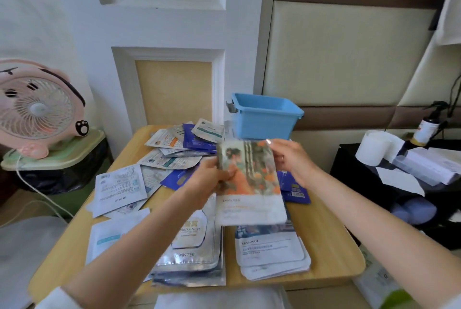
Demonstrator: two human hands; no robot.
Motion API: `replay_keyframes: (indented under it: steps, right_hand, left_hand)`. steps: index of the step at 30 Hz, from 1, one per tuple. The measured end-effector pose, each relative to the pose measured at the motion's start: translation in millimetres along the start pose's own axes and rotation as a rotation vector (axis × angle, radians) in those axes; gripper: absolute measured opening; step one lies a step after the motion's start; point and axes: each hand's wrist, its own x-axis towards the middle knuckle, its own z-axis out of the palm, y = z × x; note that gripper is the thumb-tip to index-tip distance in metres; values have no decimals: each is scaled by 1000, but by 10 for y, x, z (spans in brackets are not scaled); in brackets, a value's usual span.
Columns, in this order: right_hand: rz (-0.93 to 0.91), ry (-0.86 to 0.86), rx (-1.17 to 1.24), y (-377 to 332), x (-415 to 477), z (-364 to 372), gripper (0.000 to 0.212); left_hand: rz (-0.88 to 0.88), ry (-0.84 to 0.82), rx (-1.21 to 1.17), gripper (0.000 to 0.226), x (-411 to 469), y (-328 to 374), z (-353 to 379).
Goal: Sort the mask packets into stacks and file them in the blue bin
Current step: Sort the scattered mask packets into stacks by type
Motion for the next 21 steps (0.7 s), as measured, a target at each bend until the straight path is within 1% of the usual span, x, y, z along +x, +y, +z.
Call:
replay_keyframes:
  steps: [1, 3, 6, 9, 10, 12, 13, 14, 16, 17, 18, 19, 20, 21]
  right_hand:
    - [7, 59, -78, -1, 67, -31, 21]
    - [53, 93, -217, 33, 183, -74, 20]
    - [104, 77, -415, 111, 286, -55, 19]
    - [77, 33, -518, 134, 336, 111, 17]
    - [63, 12, -532, 126, 346, 202, 17]
    - [18, -20, -535, 113, 384, 421, 15]
    - [-7, -34, -544, 108, 409, 547, 14]
    - [-32, -52, -559, 103, 435, 681, 14]
    - [-80, -114, -607, 91, 476, 982, 13]
    - [-109, -153, -650, 93, 496, 1141, 13]
    - [-145, -191, -703, 94, 505, 1300, 13]
    - [-181, -228, -752, 104, 515, 1460, 13]
    - [-211, -265, -793, 115, 518, 1617, 15]
    - [-235, -303, -828, 137, 527, 1767, 17]
  left_hand:
    - [-59, -21, 60, 23, -35, -88, 70]
    - [-141, -24, 126, 19, -88, -292, 230]
    - [-193, 40, 188, 31, -68, -547, 400]
    - [-142, 67, 321, 51, -76, -614, 466]
    - [-109, 67, 420, 58, -107, -597, 469]
    - [1, 132, 725, 67, -159, -540, 368]
    - [75, 193, 839, 67, -168, -513, 233]
    - [145, 262, 896, 64, -179, -470, 49]
    - [232, 422, 919, 58, -161, -421, -462]
    - [244, 503, 940, 57, -144, -416, -770]
    - [215, 566, 973, 60, -144, -411, -1087]
    - [142, 596, 1022, 68, -145, -429, -1390]
    - [44, 584, 1082, 79, -152, -466, -1649]
    - [-53, 524, 1151, 93, -166, -508, -1853]
